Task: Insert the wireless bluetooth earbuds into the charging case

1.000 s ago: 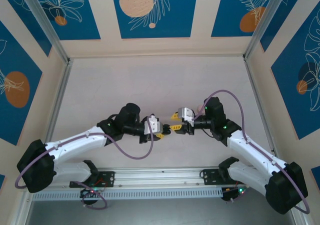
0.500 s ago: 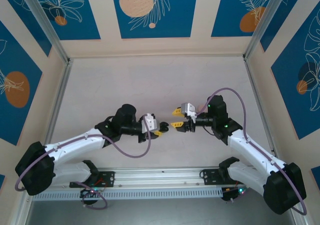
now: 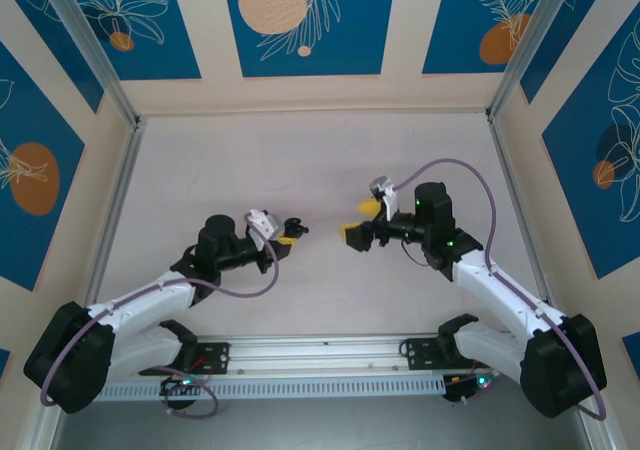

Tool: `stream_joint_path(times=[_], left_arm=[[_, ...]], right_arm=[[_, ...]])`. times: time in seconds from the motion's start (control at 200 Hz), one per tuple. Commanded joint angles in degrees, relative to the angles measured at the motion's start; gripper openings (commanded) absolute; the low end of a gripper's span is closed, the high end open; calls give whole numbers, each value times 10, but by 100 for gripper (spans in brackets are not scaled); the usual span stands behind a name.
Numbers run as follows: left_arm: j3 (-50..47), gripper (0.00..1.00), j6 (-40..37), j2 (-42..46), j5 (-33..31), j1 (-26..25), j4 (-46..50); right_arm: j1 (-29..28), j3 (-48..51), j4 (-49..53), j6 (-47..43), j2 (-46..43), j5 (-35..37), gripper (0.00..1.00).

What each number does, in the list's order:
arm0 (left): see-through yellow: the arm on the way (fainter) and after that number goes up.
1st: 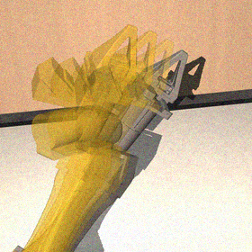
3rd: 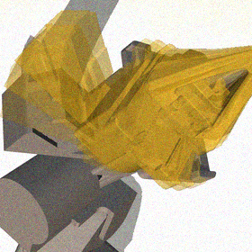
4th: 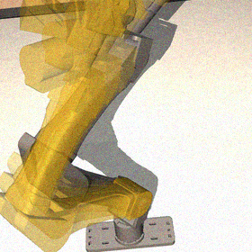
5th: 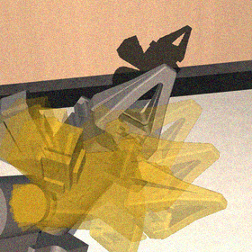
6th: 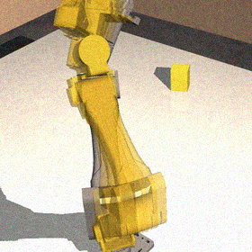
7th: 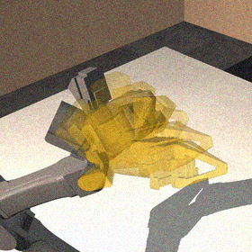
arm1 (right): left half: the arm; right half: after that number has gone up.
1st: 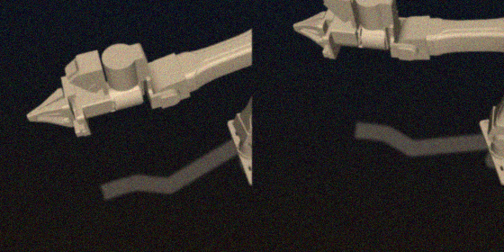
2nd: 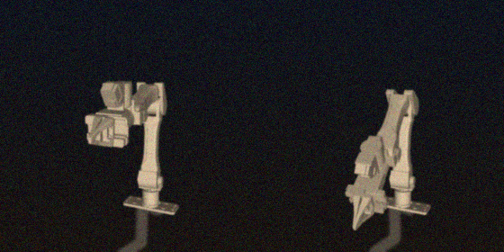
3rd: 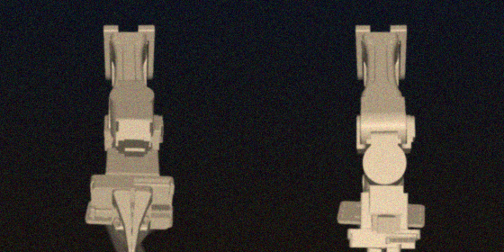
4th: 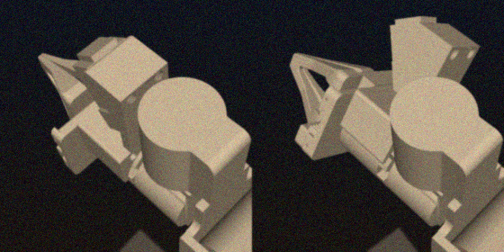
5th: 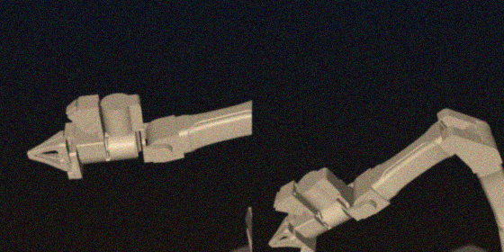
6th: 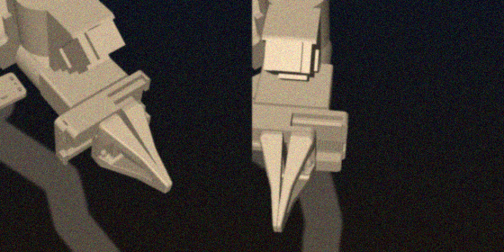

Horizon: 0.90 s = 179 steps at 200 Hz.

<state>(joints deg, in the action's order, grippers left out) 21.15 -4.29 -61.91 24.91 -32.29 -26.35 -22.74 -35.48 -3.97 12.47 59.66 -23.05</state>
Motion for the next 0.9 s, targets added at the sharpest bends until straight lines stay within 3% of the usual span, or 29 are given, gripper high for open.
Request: stream_joint_path(times=[0.0,0.225,0.525,0.72,0.89], left_arm=[[-22,18,62,10,-38,26,-65],[-45,18,111,30,-67,74,-72],[-66,18,131,48,-102,106,-61],[-73,18,121,74,-119,121,-28],[-72,19,112,96,-136,132,-5]], right_arm=[[-3,-65,106,143,33,111,99],[-48,-166,201,175,129,139,99],[-122,-403,399,250,361,184,100],[-144,-490,457,287,474,197,87],[-149,-530,481,296,538,207,69]])
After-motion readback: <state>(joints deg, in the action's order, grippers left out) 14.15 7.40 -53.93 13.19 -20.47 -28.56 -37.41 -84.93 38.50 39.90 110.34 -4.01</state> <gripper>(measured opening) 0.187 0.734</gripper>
